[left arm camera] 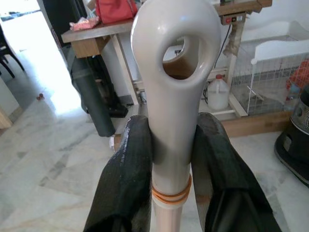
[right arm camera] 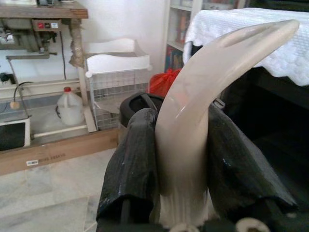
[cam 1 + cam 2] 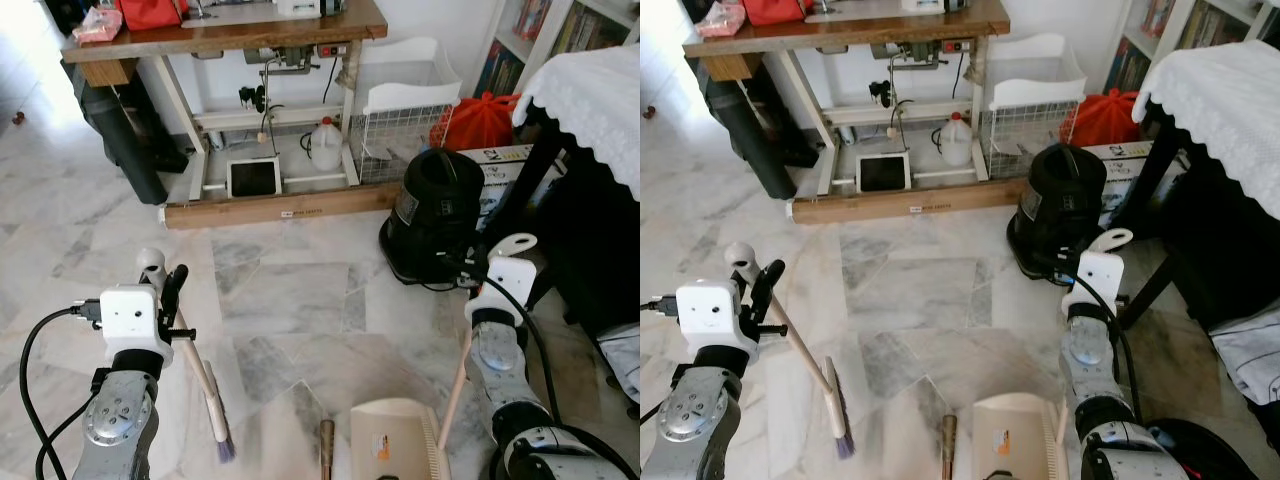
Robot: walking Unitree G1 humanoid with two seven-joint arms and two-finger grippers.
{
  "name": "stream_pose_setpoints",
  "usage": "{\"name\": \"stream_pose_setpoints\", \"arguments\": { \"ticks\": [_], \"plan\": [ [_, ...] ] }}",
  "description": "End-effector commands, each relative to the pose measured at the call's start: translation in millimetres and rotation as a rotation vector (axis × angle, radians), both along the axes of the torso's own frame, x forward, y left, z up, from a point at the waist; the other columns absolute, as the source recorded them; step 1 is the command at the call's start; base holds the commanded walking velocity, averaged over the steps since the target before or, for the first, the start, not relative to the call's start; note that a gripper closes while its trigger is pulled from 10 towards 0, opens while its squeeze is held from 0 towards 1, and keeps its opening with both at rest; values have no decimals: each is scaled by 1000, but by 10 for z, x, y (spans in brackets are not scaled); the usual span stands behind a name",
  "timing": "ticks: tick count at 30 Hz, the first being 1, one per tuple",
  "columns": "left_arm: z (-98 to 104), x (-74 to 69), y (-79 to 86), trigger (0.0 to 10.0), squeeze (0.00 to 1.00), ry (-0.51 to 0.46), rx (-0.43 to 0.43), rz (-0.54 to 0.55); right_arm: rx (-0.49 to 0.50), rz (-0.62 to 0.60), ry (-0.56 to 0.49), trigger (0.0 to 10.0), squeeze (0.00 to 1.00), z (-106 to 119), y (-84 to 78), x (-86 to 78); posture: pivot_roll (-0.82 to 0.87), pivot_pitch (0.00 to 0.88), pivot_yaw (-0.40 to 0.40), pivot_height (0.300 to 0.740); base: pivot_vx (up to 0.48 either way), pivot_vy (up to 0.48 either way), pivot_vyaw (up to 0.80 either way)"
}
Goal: Sweep floor
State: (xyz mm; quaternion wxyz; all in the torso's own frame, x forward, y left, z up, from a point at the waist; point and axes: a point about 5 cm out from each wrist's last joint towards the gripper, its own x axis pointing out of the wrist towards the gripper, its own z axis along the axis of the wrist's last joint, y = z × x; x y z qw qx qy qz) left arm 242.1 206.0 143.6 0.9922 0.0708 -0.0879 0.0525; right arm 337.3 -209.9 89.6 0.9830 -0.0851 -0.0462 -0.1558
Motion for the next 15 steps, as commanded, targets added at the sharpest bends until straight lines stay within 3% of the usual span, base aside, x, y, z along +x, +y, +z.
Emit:
{"name": "stream_pose_setpoints", "arguments": {
  "ticks": [1,15],
  "plan": [
    [96,-53,58,10000,0,-33,34,16,-32,26,-16,10000,0,72,18,50,69,187,38,740,0,0,0],
    [179,-85,34,10000,0,-46,41,3,-78,77,-100,10000,0,310,82,175,84,227,44,740,0,0,0]
  ]
}}
